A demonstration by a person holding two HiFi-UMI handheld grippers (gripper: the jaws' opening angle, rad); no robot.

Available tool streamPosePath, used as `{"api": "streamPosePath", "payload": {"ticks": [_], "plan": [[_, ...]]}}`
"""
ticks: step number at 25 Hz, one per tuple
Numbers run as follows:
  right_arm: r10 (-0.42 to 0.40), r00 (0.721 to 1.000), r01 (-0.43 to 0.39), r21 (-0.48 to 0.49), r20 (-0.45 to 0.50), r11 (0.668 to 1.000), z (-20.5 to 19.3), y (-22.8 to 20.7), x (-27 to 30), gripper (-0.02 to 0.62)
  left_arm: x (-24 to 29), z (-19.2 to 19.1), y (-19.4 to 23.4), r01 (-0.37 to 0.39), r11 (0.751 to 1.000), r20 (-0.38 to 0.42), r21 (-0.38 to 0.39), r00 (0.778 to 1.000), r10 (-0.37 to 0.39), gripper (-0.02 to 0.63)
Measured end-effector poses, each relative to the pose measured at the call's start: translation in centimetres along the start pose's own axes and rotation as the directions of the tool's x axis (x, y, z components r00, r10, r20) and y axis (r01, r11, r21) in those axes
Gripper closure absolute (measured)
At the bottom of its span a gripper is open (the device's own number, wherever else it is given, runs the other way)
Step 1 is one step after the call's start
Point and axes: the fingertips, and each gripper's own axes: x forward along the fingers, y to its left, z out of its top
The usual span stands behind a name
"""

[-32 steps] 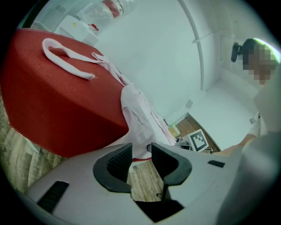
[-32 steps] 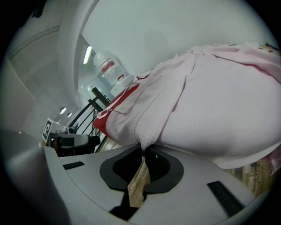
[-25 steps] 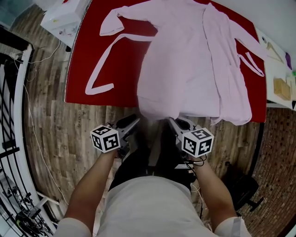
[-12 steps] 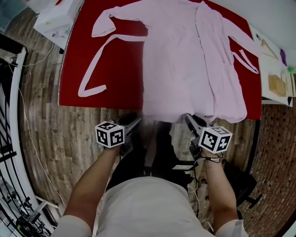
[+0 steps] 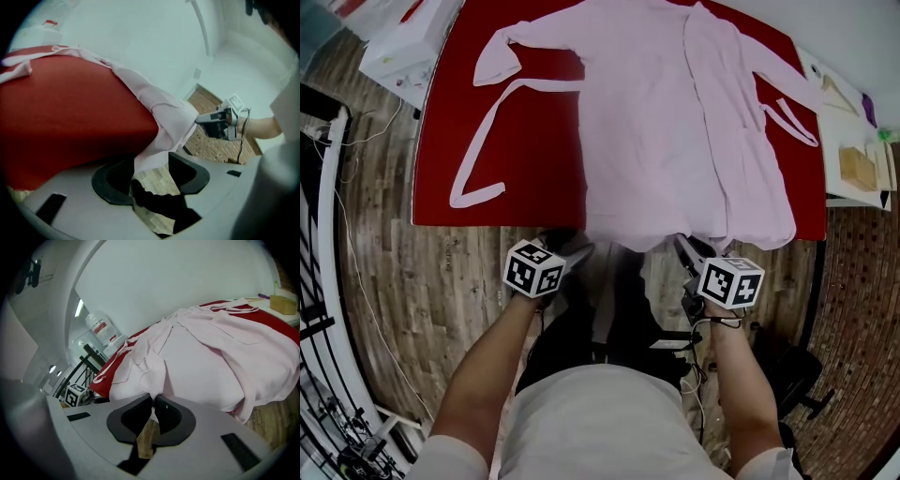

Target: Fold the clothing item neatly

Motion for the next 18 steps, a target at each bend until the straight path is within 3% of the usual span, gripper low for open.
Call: {"api": "streamPosePath", "payload": {"ticks": [4, 8, 10, 11, 12, 15, 18], "plan": [[-0.026, 1.000, 0.026, 0.049, 0.014, 0.998, 0.2, -1.6, -0.9, 0.566, 1.2, -0.7, 0.0, -0.010, 0.990, -0.102, 0.141, 0.994, 0.025, 0.399], [-0.028, 1.000, 0.027, 0.079, 0.008, 0.997, -0.2, -2.1, -0.9, 0.566, 2.8, -0.9, -1.4, 0.043, 0.984, -0.132, 0.174, 0.991, -0.020, 0.399], [-0.026, 1.000, 0.026, 0.073, 0.002, 0.997, -0.3, -2.1, -0.8, 0.566, 3.5, -0.3, -2.4, 0.076, 0.987, -0.109, 0.139, 0.992, -0.061, 0.416], [-0.028, 1.000, 0.028, 0.070, -0.003, 0.997, -0.4, -2.2, -0.7, 0.566, 3.6, 0.0, -2.8, 0.092, 0.990, -0.096, 0.105, 0.992, -0.082, 0.539], [-0.030, 1.000, 0.030, 0.070, -0.007, 0.997, -0.6, -2.4, -0.6, 0.566, 3.5, 0.1, -3.3, 0.108, 0.992, -0.085, 0.067, 0.991, -0.103, 0.586], [-0.032, 0.999, 0.034, 0.074, -0.023, 0.997, -1.1, -2.7, -0.3, 0.566, 1.9, 0.0, -4.2, 0.129, 0.991, -0.043, -0.029, 0.991, -0.130, 0.592], [-0.010, 0.999, 0.012, 0.061, -0.046, 0.998, -1.4, -2.1, 0.2, 0.566, -1.2, -0.1, -4.4, 0.107, 0.990, 0.023, -0.092, 0.994, -0.105, 0.594]]}}
